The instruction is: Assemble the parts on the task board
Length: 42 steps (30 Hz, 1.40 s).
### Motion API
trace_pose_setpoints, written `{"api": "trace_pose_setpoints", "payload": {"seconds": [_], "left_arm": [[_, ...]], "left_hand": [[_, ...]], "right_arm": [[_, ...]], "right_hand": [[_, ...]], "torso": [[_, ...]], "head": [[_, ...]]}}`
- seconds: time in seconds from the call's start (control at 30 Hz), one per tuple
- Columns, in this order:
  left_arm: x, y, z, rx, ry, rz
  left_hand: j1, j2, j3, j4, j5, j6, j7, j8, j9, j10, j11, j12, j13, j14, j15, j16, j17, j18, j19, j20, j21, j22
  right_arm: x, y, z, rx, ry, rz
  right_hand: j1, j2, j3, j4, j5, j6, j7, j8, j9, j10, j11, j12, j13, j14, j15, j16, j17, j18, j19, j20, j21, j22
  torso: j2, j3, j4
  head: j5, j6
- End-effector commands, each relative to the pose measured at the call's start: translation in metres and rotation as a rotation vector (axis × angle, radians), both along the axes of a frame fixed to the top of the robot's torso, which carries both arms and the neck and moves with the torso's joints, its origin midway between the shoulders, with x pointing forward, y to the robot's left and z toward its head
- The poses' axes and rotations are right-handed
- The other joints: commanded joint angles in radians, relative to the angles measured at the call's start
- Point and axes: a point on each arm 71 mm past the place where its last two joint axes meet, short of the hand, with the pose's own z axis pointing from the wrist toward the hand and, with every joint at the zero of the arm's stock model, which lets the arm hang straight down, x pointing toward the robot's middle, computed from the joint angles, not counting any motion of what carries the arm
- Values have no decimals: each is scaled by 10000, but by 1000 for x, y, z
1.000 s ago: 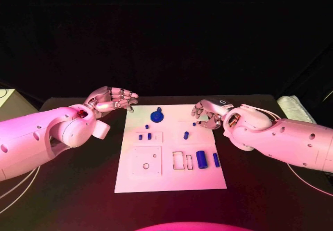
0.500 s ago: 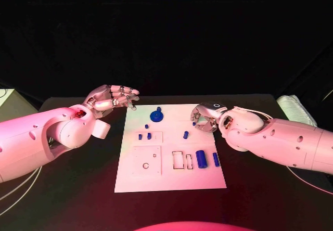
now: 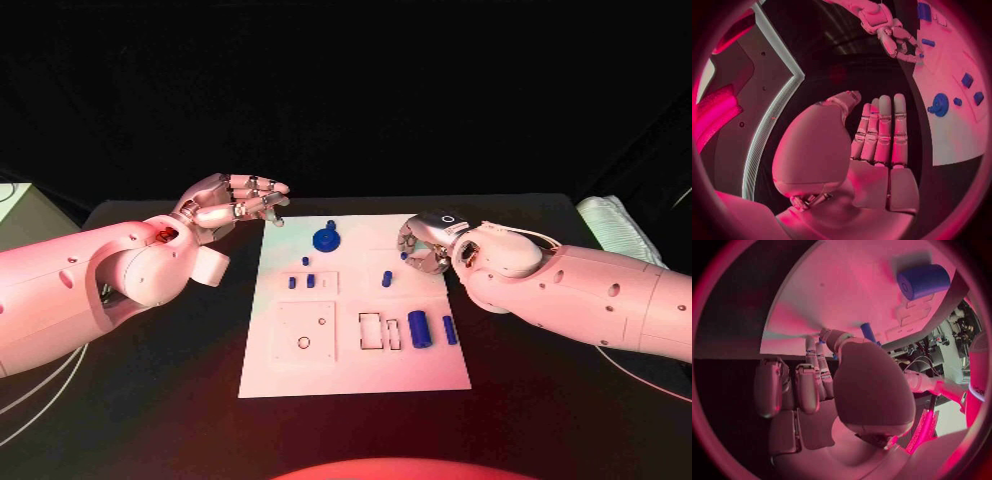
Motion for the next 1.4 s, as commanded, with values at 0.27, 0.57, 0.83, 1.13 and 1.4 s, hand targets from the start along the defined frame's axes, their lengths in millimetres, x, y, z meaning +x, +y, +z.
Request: {"api": "trace_pose_setpoints", "payload": {"seconds": [0.27,0.57,0.83,1.13,1.4], "left_arm": [[0,-1,1,-168,-28,-167],[-1,-2,1,-111,-17,-340],[-2,-2,1,-86,-20,-350],[-2,-1,1,-53,-15,-341],[-2,0,1,-43,-16,-330]], "left_hand": [[160,41,8,11,15,7,40,-5,-20,38,59,-64,-36,76,-2,-57,-13,126,89,-32,-78,-16],[281,61,-131,-95,11,17,41,-37,-95,141,37,-252,-150,698,-97,506,323,133,622,-185,361,222],[298,62,-132,-96,17,44,41,-32,-108,157,42,-296,-175,562,-83,446,332,116,548,-188,346,233],[298,62,-132,-96,17,44,41,-32,-108,157,42,-296,-175,562,-83,446,332,116,548,-188,346,233],[307,62,-131,-100,18,51,44,-31,-112,156,45,-311,-182,534,-80,431,335,114,527,-189,342,236]], "right_arm": [[-3,5,-7,1,224,96],[-4,9,-9,14,343,140],[-3,12,-11,-247,278,71],[-3,11,-9,-147,-169,-132],[-7,10,-3,340,-659,-130]], "right_hand": [[-221,232,277,-136,32,449,-82,169,153,612,-101,-66,-151,495,76,-327,167,43,325,38,260,1261],[-196,426,602,-395,40,576,-61,230,260,869,-96,-182,-255,508,84,-365,81,16,384,42,388,1350],[23,617,1025,-1059,50,734,-40,327,425,1239,-130,-280,-334,520,52,-354,63,-17,438,8,541,1461],[-96,686,1402,-1490,43,872,-42,368,534,1528,-149,-358,-366,520,15,-340,48,-54,492,24,711,1580],[-179,674,1464,-1582,37,925,-39,387,568,1623,-154,-370,-366,518,4,-332,52,-59,500,33,736,1599]], "torso": [[-1,-8,-6],[-3,-8,7],[-6,-11,-8],[-16,-13,-8],[-22,-10,-3]], "head": [[7,-38],[6,-83],[11,-124],[-12,-131],[5,-127]]}}
